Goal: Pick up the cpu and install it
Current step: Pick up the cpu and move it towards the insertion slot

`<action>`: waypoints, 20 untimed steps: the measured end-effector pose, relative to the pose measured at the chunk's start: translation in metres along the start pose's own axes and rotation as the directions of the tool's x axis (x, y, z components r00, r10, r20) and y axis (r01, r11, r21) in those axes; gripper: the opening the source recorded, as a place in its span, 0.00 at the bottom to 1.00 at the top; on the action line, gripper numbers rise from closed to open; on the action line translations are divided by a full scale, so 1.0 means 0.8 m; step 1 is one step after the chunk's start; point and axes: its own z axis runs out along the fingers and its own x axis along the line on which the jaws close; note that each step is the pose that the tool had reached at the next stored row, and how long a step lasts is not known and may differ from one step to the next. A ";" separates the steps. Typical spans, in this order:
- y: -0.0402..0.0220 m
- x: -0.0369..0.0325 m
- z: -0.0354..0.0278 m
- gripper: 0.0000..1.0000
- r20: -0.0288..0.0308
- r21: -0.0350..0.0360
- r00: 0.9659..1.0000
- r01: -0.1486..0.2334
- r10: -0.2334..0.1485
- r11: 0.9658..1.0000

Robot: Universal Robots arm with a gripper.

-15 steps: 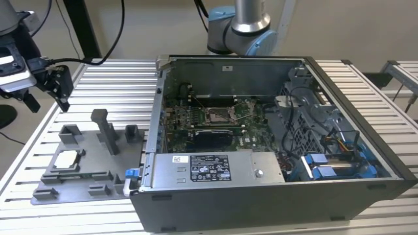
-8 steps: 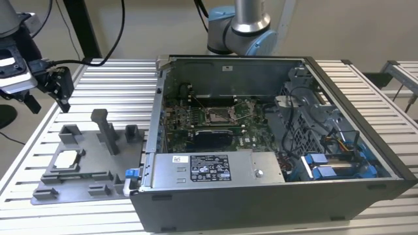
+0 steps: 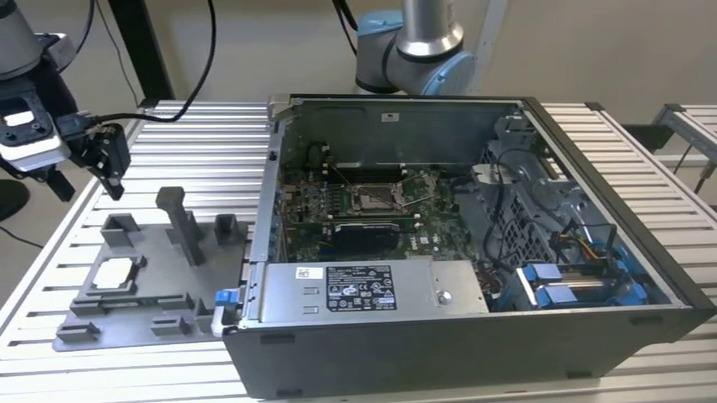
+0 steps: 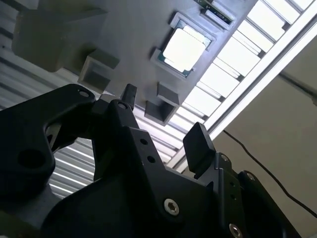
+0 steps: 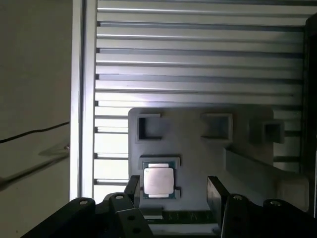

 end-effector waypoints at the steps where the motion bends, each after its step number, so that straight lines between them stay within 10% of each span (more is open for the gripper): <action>1: -0.0001 0.0001 0.0022 1.00 0.000 0.000 1.000 0.000 0.000 1.000; 20: -0.0186 0.0054 0.0416 1.00 0.000 0.000 1.000 0.001 -0.001 1.000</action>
